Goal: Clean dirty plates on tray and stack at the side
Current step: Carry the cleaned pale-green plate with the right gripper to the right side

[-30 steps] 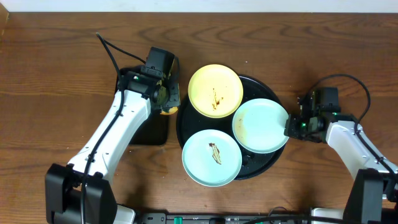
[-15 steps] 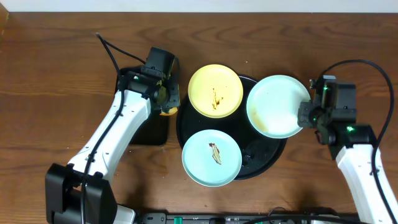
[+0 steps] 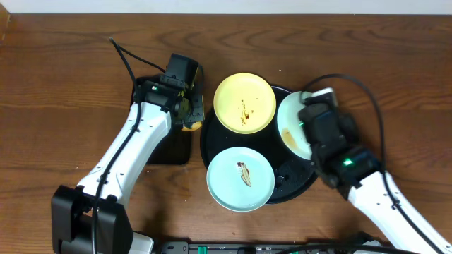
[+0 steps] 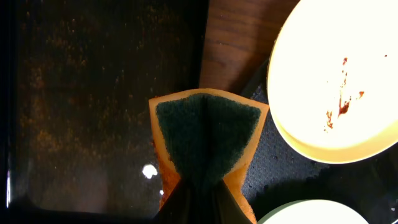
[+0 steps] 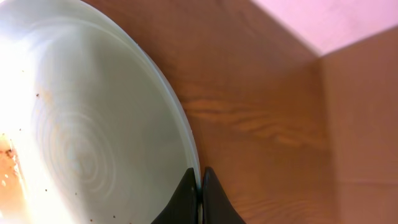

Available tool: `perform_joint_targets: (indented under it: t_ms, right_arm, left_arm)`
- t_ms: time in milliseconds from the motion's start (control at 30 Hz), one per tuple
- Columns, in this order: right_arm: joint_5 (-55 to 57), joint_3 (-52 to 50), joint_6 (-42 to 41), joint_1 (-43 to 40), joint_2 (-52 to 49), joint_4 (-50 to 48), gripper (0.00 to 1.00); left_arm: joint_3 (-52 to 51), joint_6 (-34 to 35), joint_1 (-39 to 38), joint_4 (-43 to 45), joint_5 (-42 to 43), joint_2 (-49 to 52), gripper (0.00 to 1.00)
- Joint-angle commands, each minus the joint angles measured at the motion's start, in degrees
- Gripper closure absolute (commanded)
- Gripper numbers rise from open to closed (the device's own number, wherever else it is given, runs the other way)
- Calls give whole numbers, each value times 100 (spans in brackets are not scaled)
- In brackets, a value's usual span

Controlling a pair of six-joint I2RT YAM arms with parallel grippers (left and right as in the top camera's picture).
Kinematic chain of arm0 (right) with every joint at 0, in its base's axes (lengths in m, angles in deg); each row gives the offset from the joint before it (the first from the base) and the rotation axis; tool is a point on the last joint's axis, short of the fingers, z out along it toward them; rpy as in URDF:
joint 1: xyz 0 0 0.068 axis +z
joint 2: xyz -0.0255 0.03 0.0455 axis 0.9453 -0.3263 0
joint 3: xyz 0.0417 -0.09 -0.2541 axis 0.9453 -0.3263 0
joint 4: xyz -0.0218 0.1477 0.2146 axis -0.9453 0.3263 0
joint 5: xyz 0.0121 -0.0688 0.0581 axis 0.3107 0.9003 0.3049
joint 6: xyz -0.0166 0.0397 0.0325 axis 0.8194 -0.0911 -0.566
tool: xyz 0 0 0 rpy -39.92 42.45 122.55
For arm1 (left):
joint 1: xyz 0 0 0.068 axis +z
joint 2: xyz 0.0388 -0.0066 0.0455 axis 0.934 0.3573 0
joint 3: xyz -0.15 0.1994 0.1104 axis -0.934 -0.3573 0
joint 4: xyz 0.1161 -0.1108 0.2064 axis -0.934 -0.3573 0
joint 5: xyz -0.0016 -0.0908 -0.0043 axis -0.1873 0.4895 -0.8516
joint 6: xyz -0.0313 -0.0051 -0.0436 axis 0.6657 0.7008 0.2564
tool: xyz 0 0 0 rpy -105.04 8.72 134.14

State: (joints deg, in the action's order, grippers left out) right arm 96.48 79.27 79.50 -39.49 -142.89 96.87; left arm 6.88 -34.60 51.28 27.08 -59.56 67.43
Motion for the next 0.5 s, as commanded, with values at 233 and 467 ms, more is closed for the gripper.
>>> perform_joint_targets:
  t_ms: [233, 467]
  right_arm:
    - [2802, 72, 514, 927, -557, -439, 99]
    - [2472, 72, 44, 861, -566, -470, 99]
  left_arm:
    - [-9, -31, -2, -15, -15, -37, 92]
    - [-9, -31, -2, -15, -15, -37, 93]
